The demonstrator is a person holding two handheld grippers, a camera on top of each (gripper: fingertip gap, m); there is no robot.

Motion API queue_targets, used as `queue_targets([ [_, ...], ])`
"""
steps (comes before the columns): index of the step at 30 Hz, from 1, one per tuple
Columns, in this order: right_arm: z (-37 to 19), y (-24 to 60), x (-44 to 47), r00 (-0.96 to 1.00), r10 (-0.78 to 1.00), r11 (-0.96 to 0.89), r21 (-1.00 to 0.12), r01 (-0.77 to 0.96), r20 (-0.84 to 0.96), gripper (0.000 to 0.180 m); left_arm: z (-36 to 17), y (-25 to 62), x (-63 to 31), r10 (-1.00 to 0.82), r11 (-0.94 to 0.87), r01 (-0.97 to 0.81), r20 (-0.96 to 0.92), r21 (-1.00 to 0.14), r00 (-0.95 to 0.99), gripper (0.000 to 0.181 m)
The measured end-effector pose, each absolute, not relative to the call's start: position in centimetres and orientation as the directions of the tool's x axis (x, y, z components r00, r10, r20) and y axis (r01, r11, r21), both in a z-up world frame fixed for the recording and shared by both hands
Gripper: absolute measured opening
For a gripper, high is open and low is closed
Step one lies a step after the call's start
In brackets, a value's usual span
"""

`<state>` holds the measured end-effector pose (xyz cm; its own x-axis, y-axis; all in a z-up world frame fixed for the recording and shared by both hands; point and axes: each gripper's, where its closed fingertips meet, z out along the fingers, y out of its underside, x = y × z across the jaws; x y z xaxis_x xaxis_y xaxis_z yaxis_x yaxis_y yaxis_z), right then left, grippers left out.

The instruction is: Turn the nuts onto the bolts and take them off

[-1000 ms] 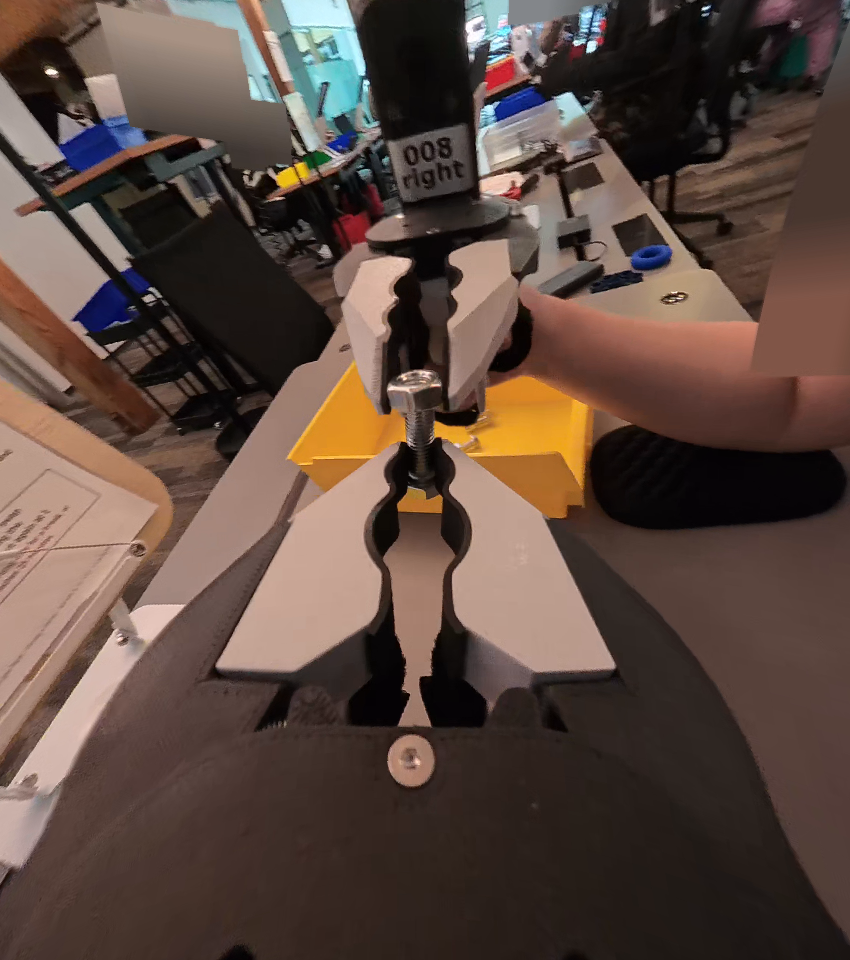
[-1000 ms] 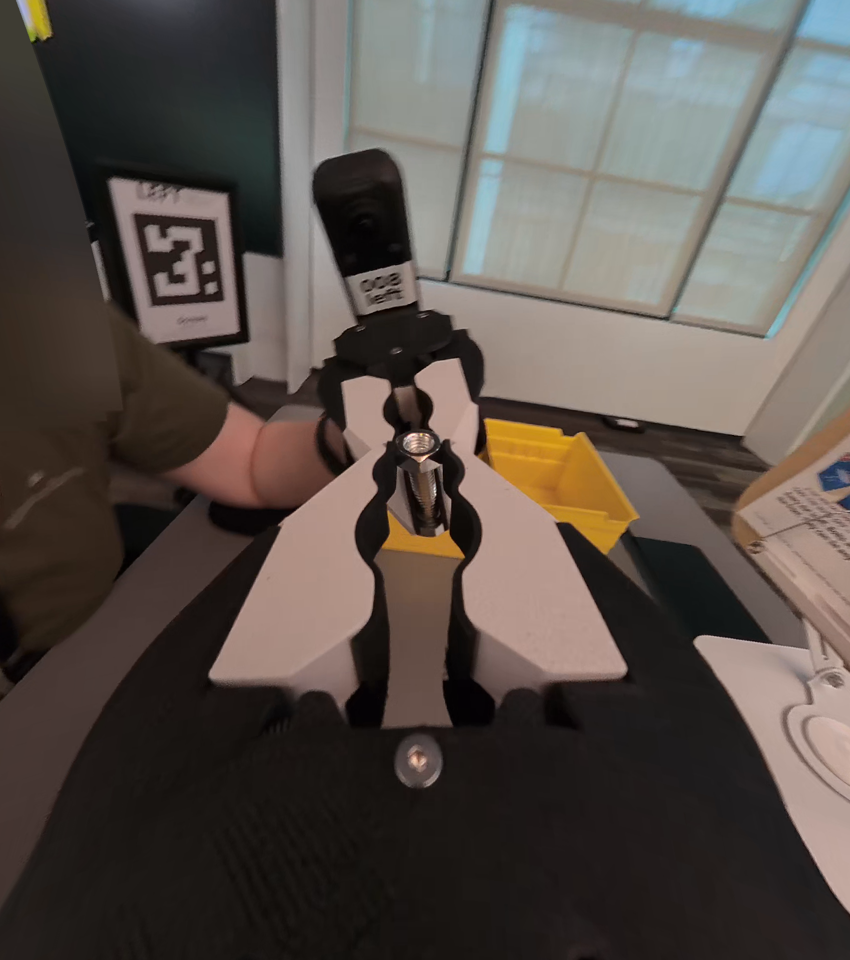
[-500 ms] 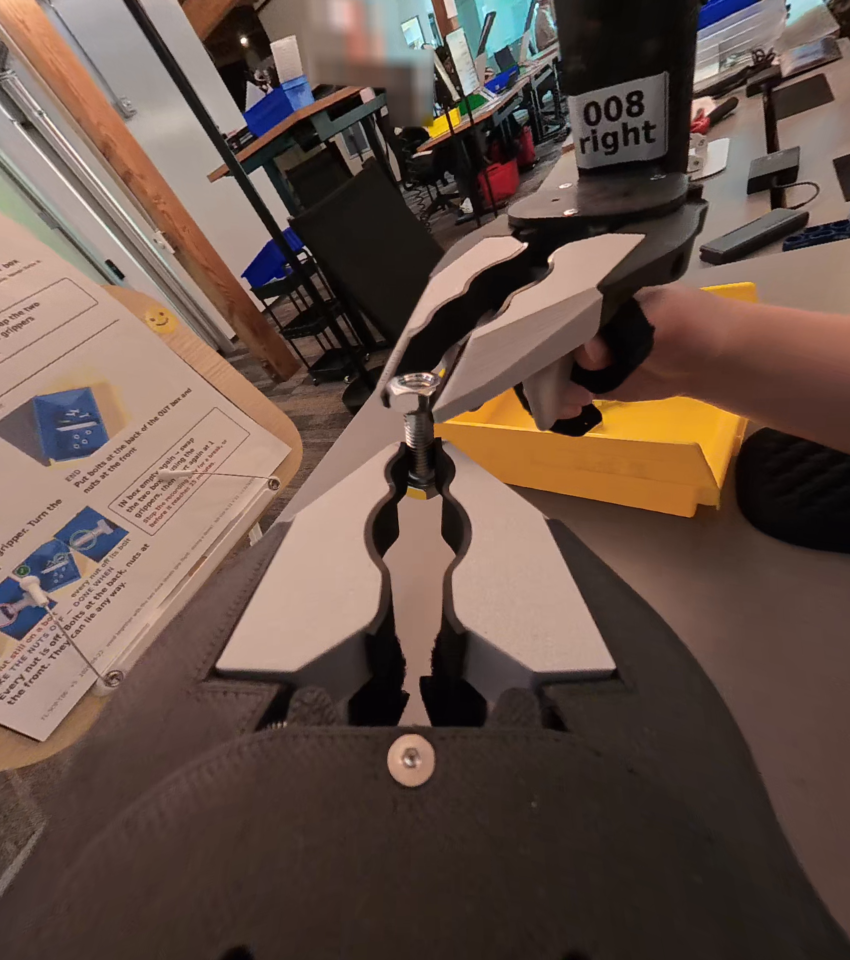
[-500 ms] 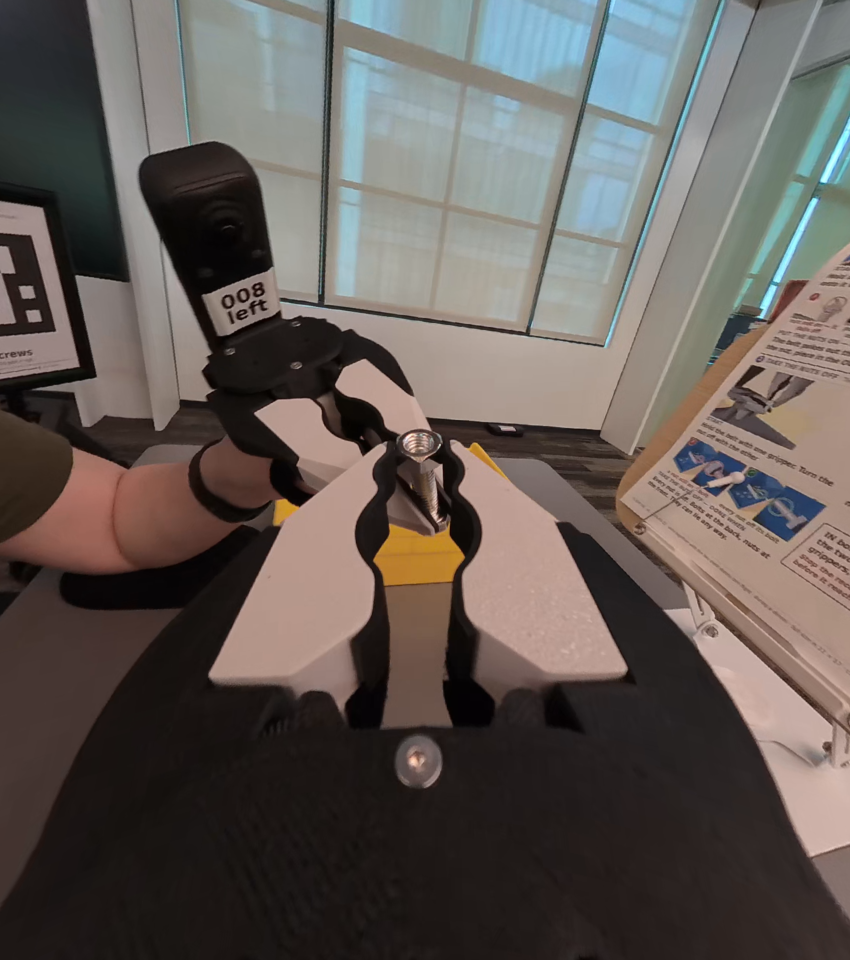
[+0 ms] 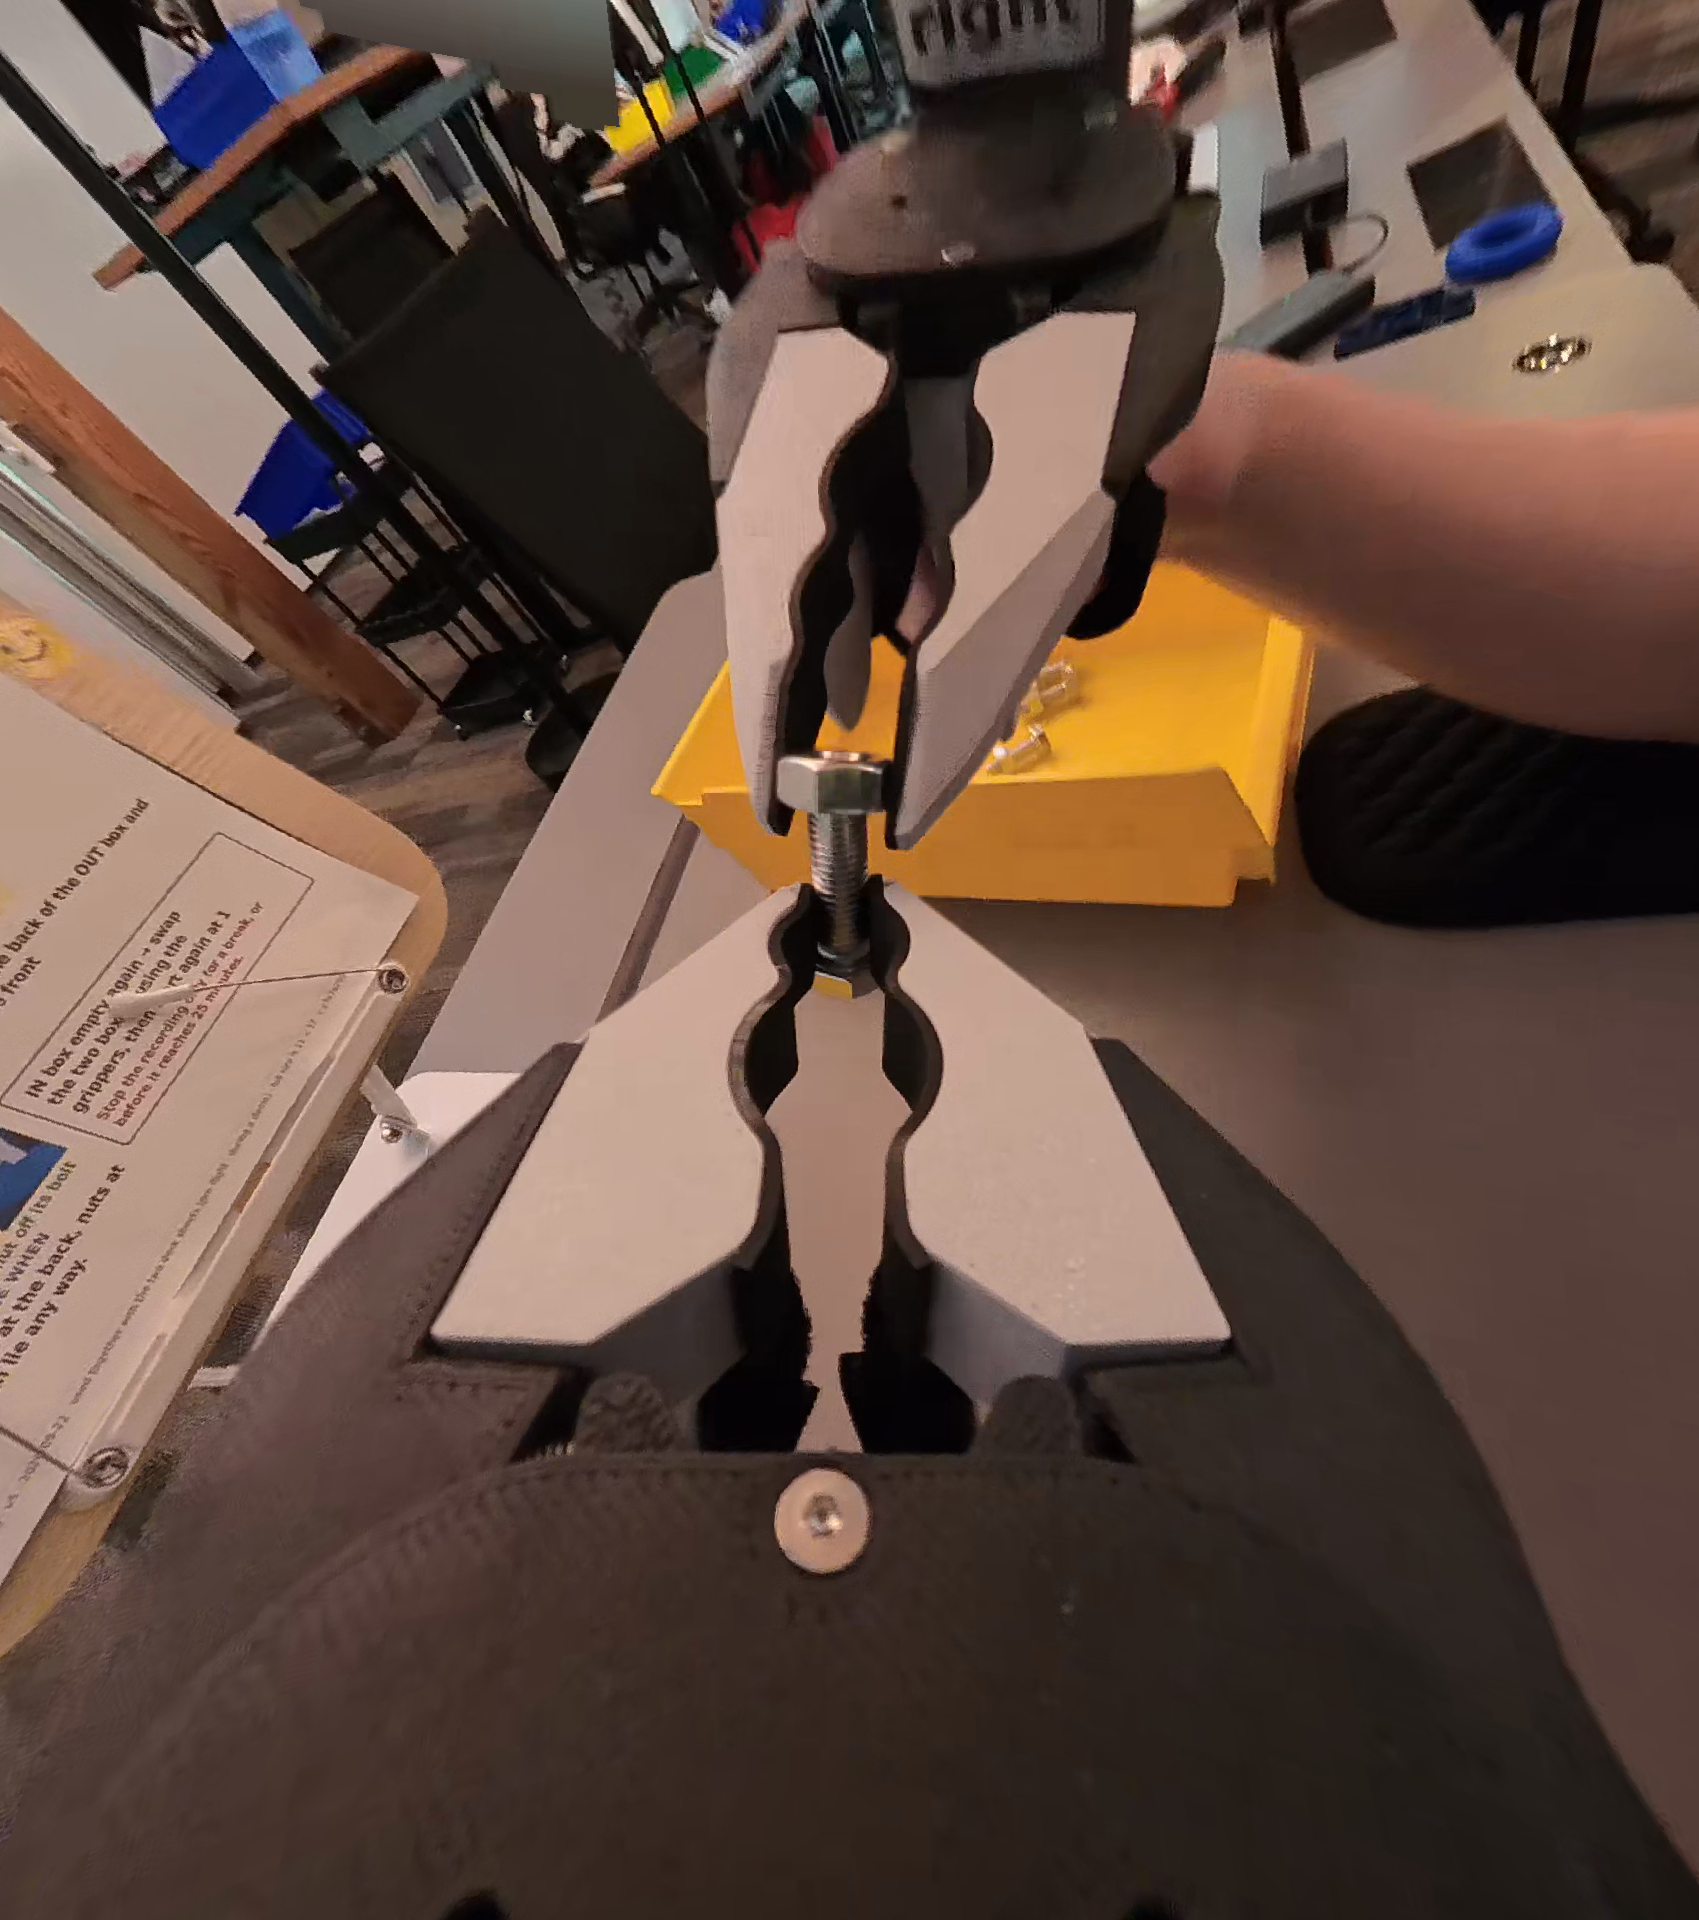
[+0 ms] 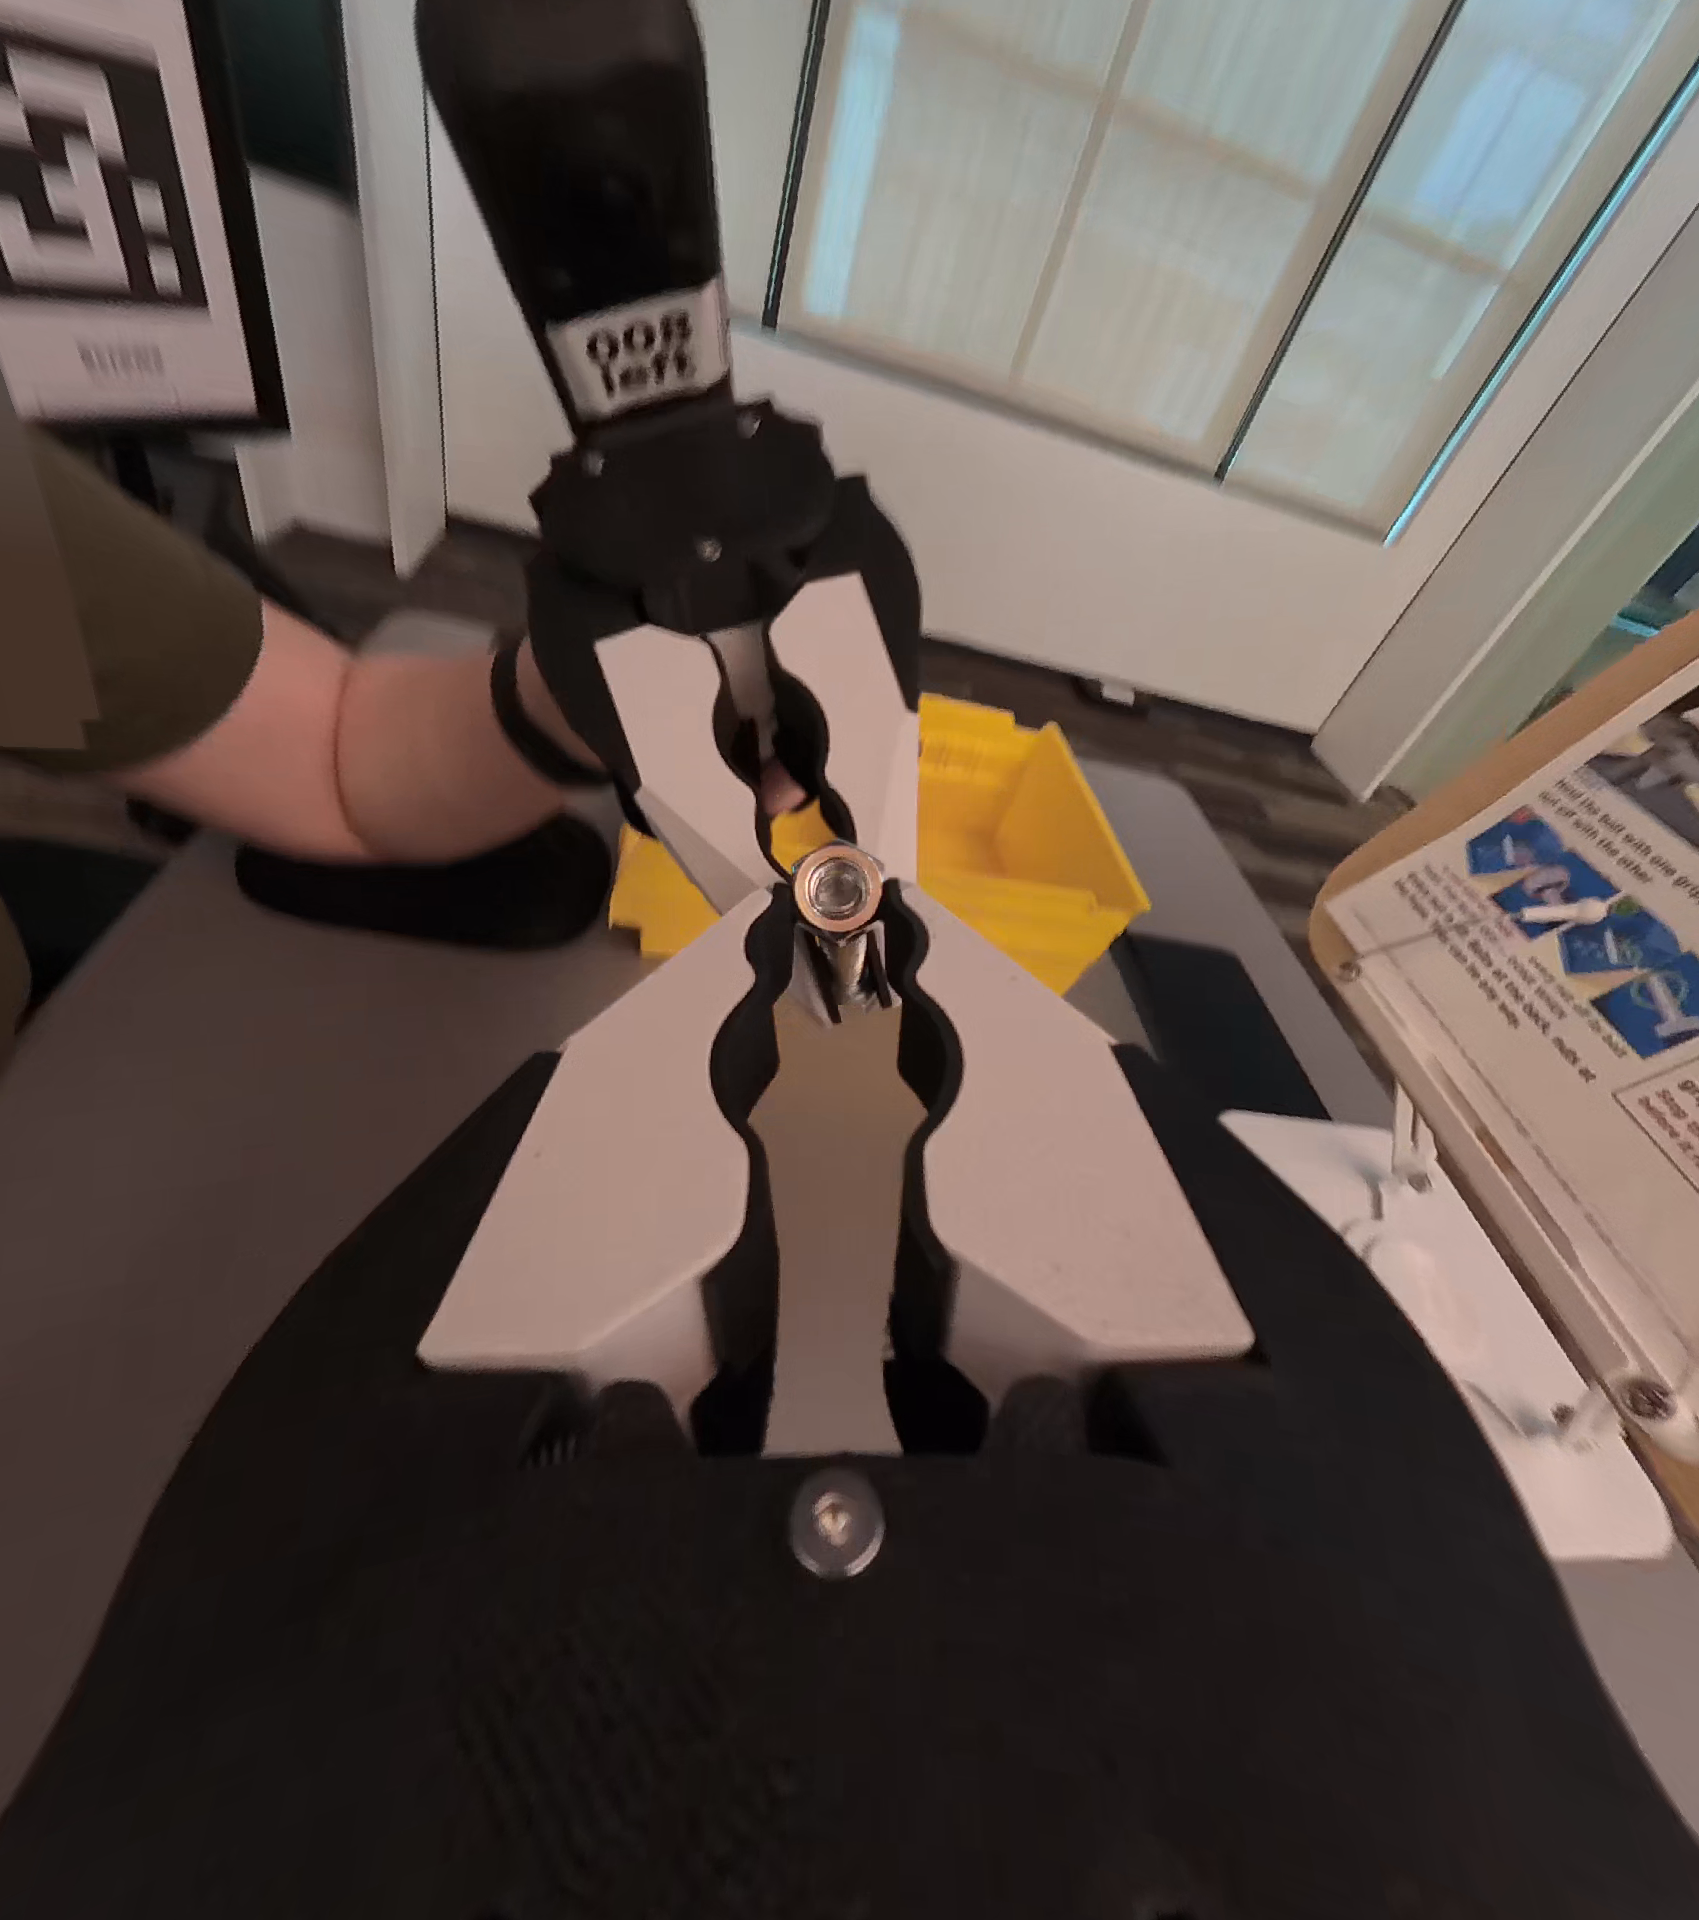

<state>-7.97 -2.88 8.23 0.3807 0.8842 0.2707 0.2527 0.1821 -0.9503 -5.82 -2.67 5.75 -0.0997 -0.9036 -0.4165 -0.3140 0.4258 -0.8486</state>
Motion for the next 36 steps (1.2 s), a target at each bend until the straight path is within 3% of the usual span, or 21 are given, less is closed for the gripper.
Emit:
queue_targets([
  [14,4.4,-4.6,-7.5,0.274,0.897,0.157,-0.829,0.537,0.348,0.017,2.0,-4.1,-5.6,-0.828,0.561,-0.422,-0.499,-0.712,-0.258,0.007],
  [23,5.1,-6.8,-8.3,0.164,0.905,0.268,-0.825,0.497,0.393,0.017,2.6,-7.4,-6.3,-0.855,0.448,-0.32,-0.294,-0.835,-0.427,0.007],
  [36,4.1,-4.0,-7.3,0.372,0.872,0.032,-0.797,0.604,0.317,0.016,1.8,-4.5,-5.7,-0.905,0.418,-0.436,-0.322,-0.797,-0.278,0.007],
])
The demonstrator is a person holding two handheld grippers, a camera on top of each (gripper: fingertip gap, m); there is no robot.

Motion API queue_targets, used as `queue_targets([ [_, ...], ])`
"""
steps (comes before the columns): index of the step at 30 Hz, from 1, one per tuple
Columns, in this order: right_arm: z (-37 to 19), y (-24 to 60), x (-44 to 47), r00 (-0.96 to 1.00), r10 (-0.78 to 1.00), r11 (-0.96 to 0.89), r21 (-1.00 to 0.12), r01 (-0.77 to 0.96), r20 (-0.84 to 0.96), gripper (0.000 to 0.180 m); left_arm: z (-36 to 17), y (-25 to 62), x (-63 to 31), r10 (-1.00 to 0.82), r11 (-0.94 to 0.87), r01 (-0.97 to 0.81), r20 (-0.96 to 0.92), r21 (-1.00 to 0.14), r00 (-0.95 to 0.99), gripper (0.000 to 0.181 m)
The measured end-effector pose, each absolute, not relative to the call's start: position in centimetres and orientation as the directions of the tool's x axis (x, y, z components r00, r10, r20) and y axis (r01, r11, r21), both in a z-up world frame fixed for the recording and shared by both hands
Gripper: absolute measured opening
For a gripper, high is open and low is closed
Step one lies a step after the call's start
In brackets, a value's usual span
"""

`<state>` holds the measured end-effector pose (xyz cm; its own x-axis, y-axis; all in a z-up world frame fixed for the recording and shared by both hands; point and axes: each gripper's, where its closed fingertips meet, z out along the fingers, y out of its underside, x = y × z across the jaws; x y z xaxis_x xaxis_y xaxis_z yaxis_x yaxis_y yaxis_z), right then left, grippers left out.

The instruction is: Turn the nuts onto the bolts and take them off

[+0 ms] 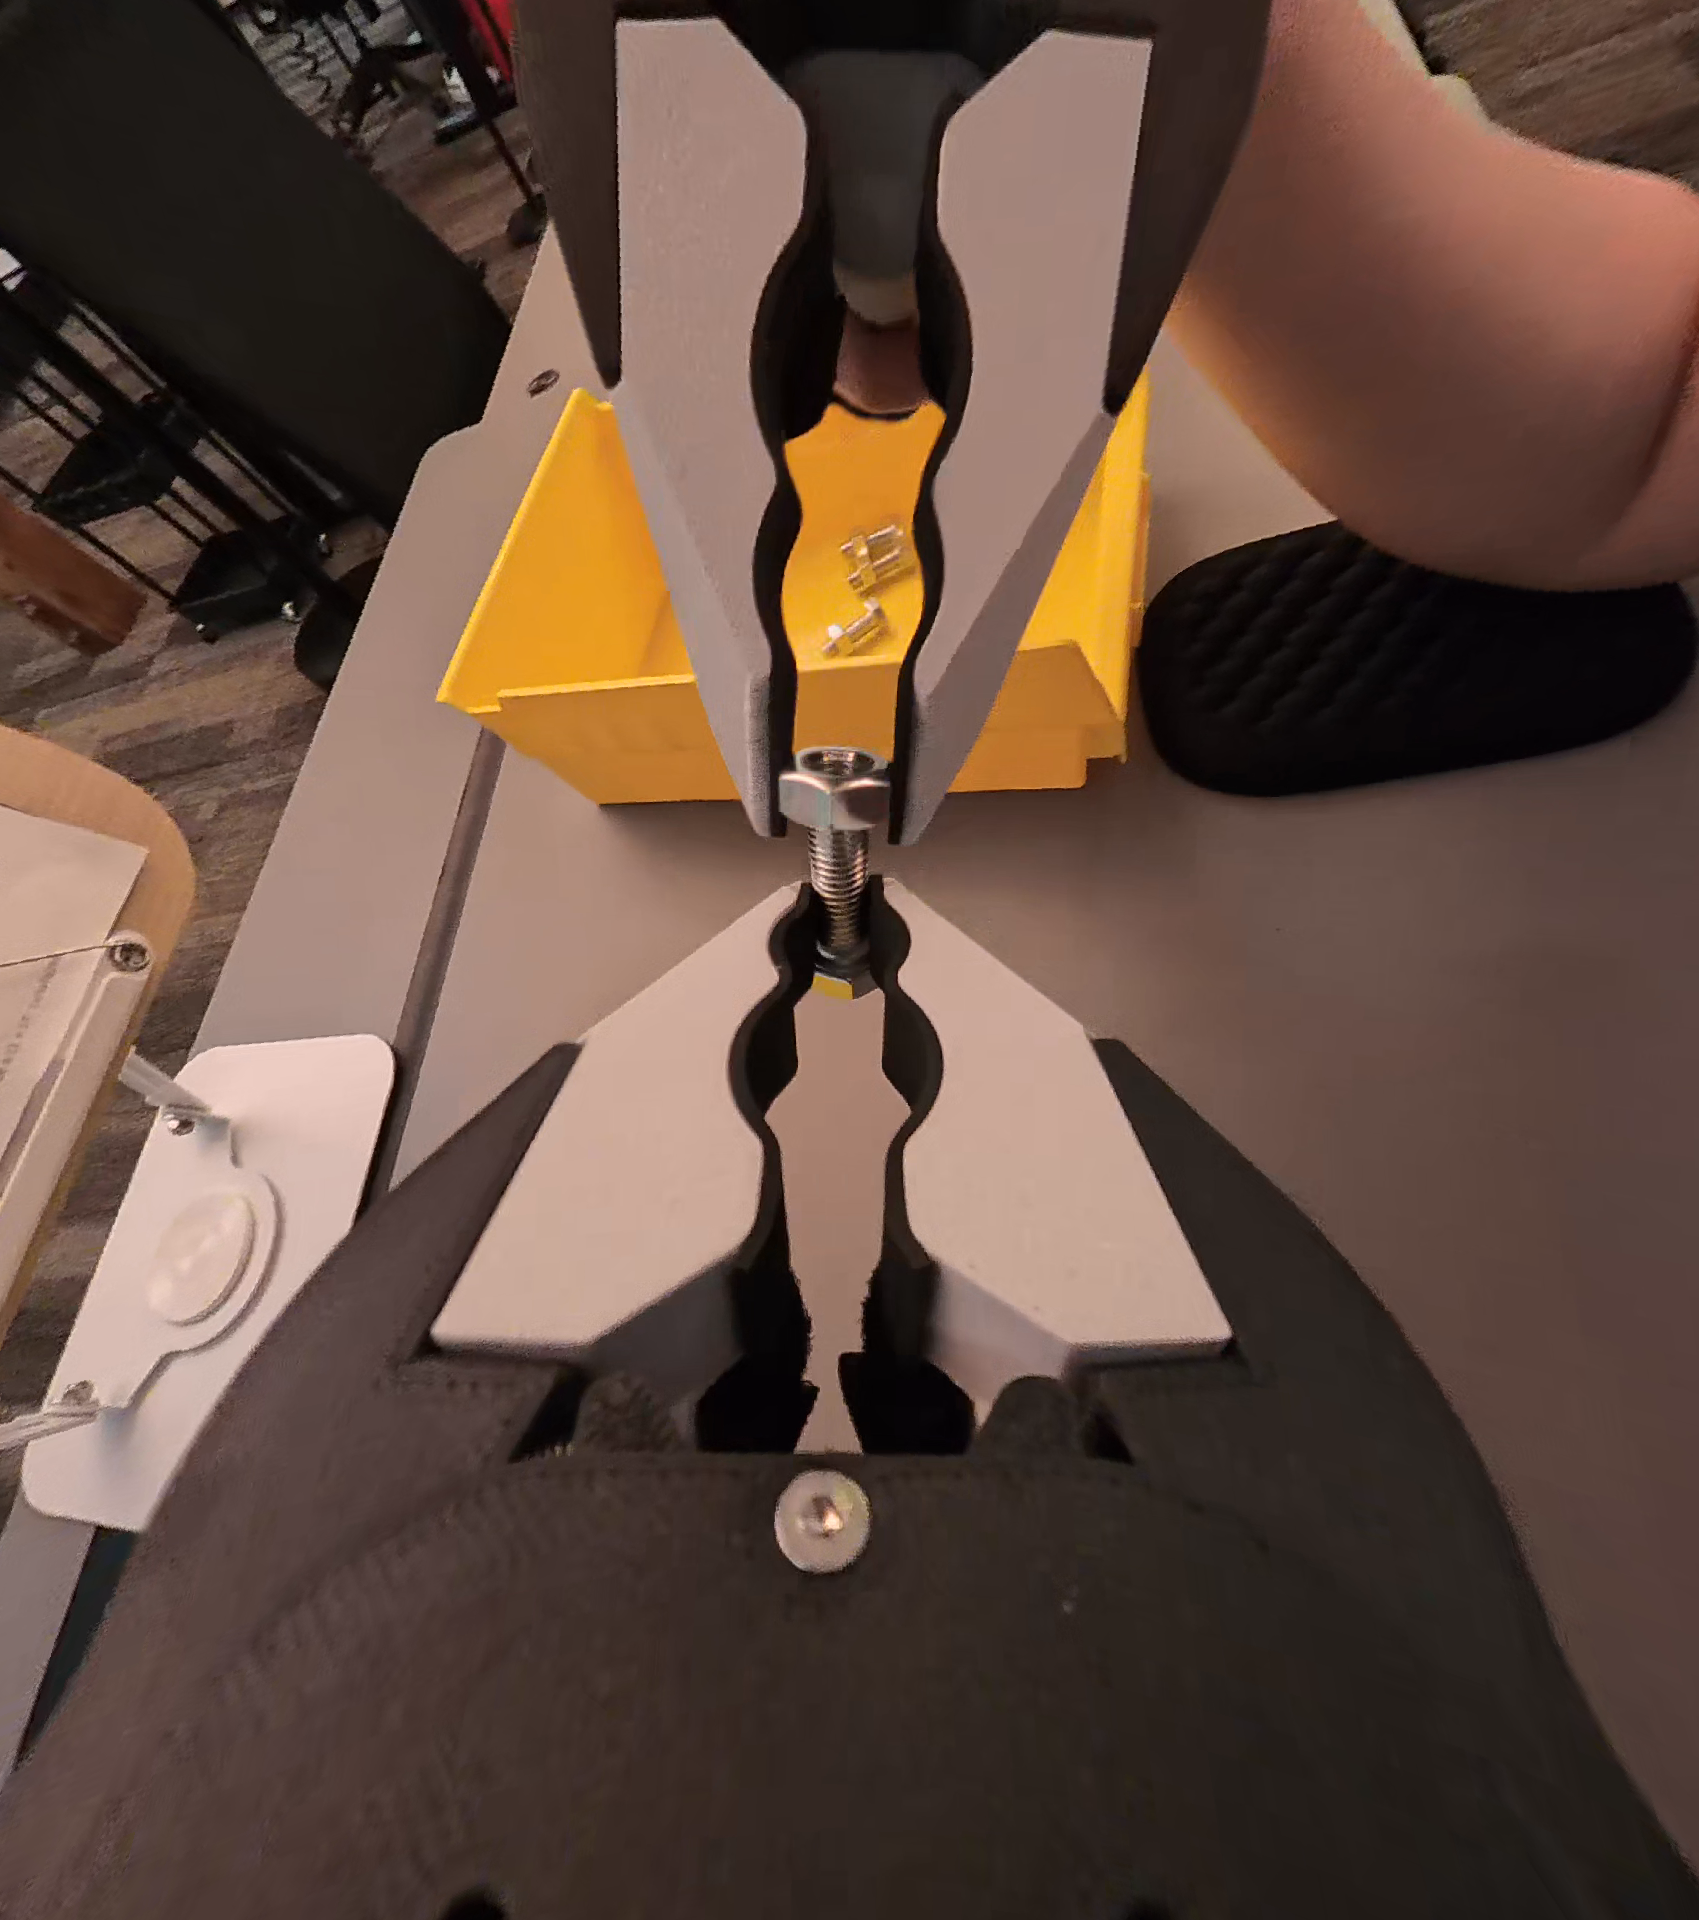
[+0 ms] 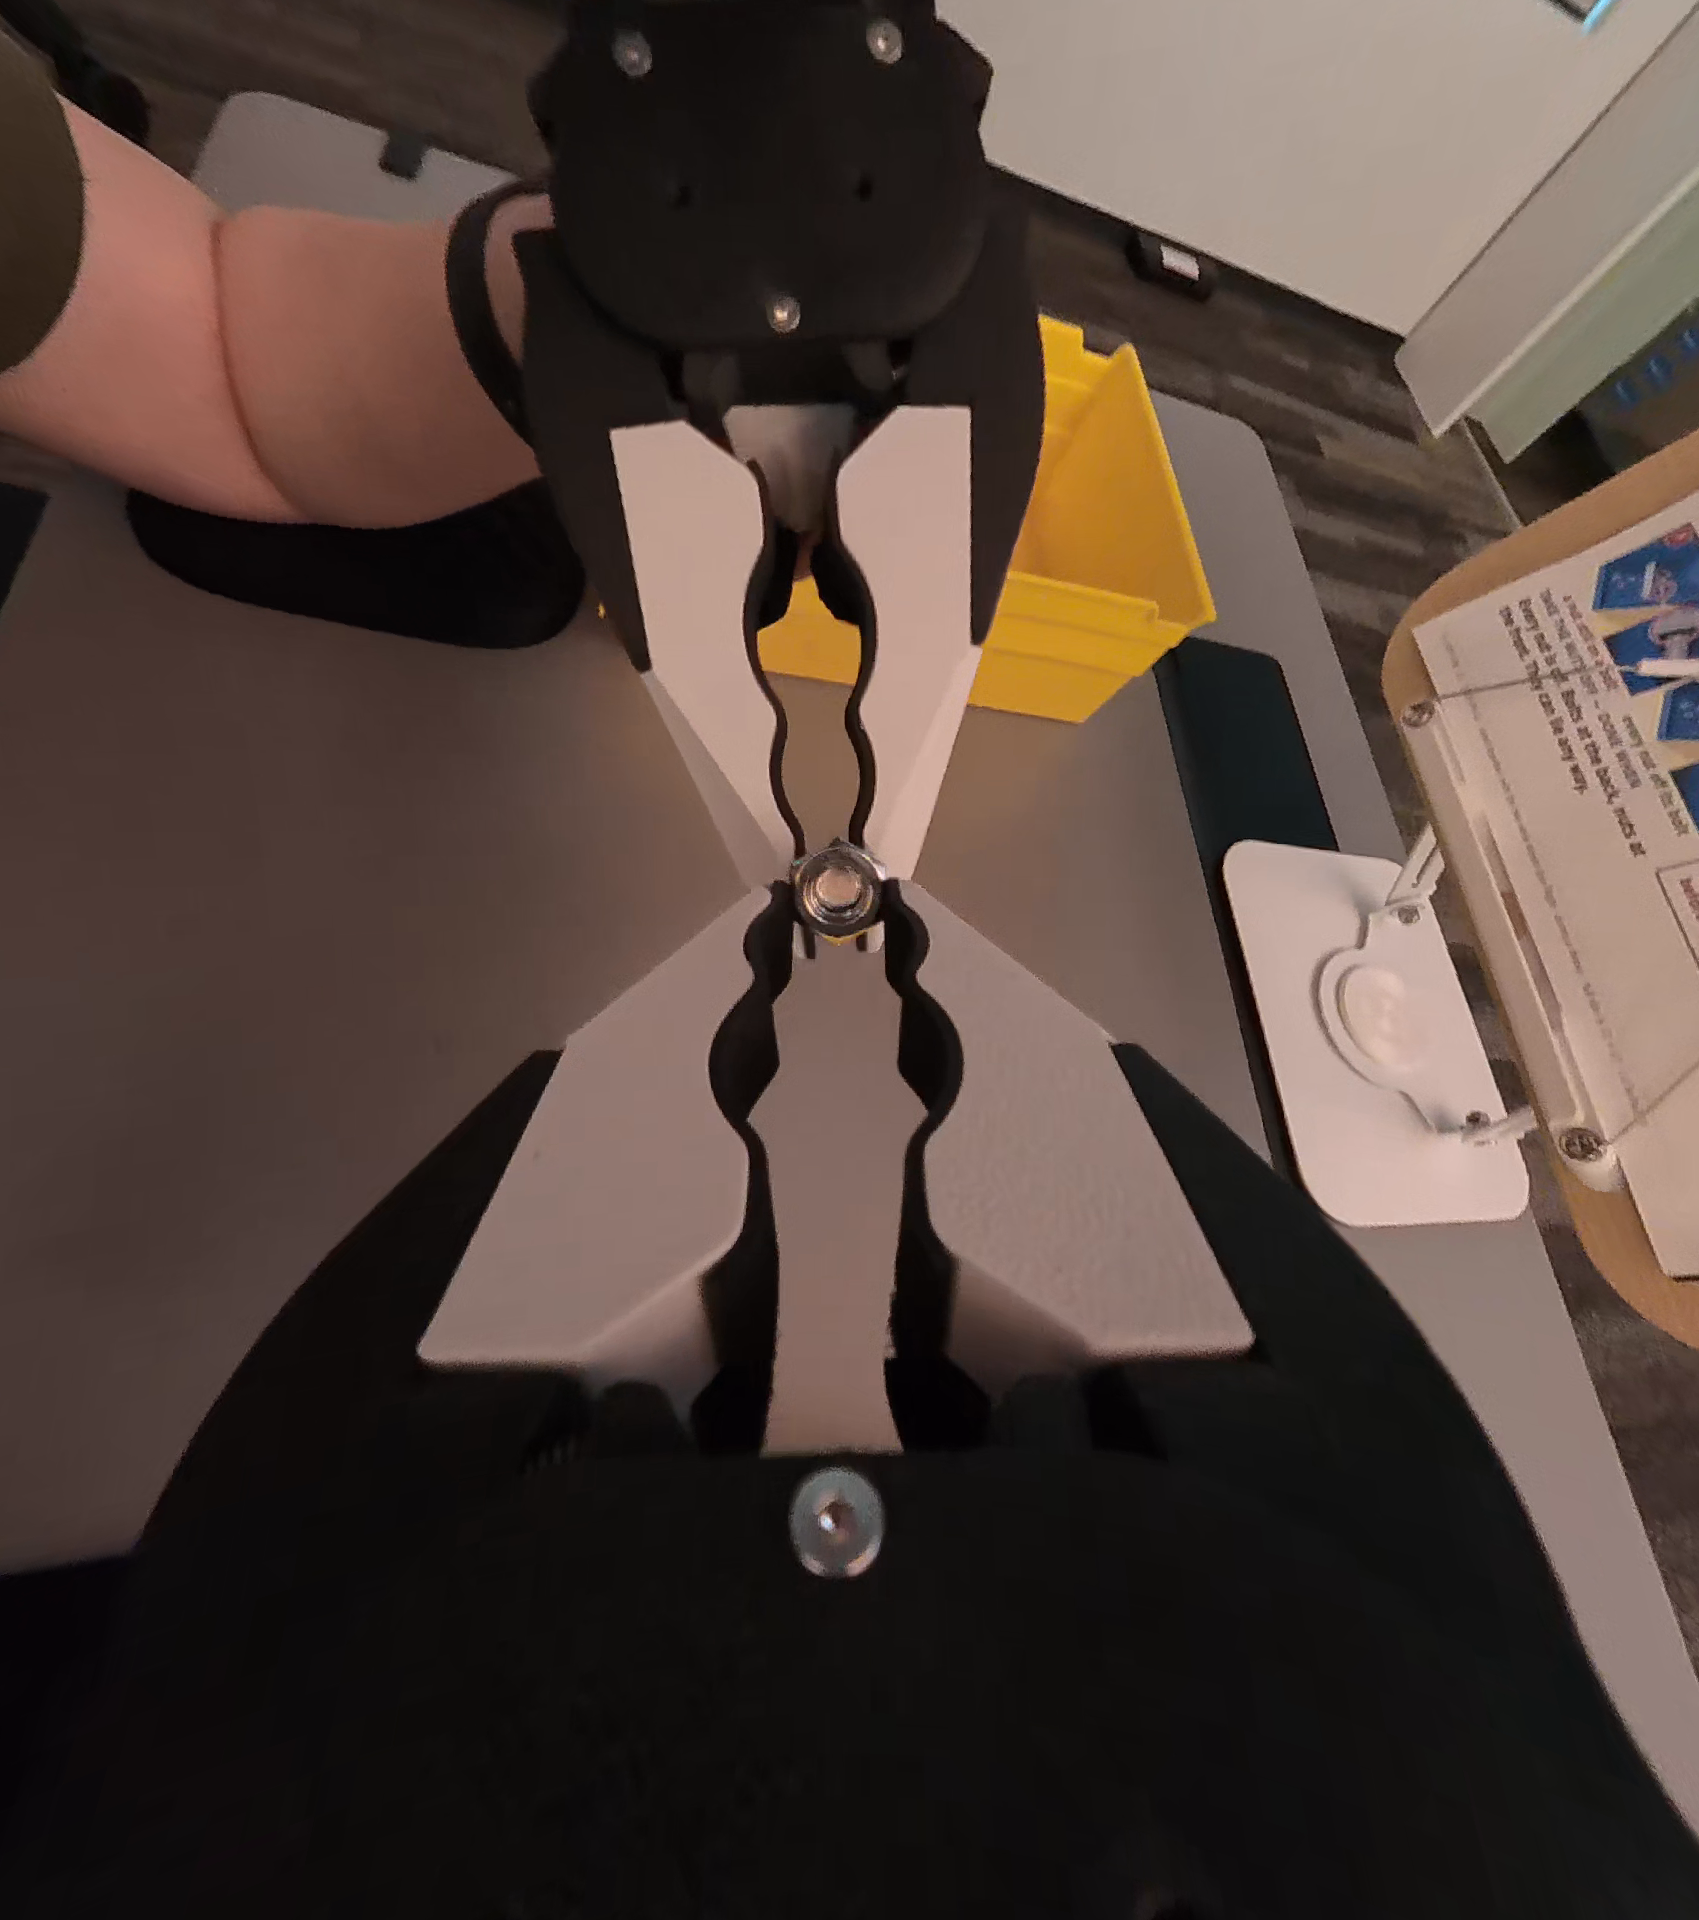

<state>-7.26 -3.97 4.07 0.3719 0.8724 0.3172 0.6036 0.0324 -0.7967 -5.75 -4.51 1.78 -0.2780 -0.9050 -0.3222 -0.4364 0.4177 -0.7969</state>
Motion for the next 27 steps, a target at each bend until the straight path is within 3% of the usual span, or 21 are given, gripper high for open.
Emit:
queue_targets([
  [14,3.0,-3.6,-7.1,0.357,0.832,0.054,-0.703,0.71,0.425,0.017,0.7,-3.8,-5.8,-0.892,0.451,-0.494,-0.367,-0.743,-0.262,0.008],
  [22,1.4,-4.9,-7.2,0.204,0.835,0.161,-0.581,0.797,0.511,0.017,-0.8,-5.0,-6.1,-0.849,0.526,-0.513,-0.386,-0.678,-0.361,0.007],
  [27,1.3,-4.2,-7.0,0.319,0.849,0.022,-0.632,0.774,0.421,0.017,-0.9,-4.3,-6.0,-0.841,0.541,-0.53,-0.429,-0.653,-0.331,0.007],
])
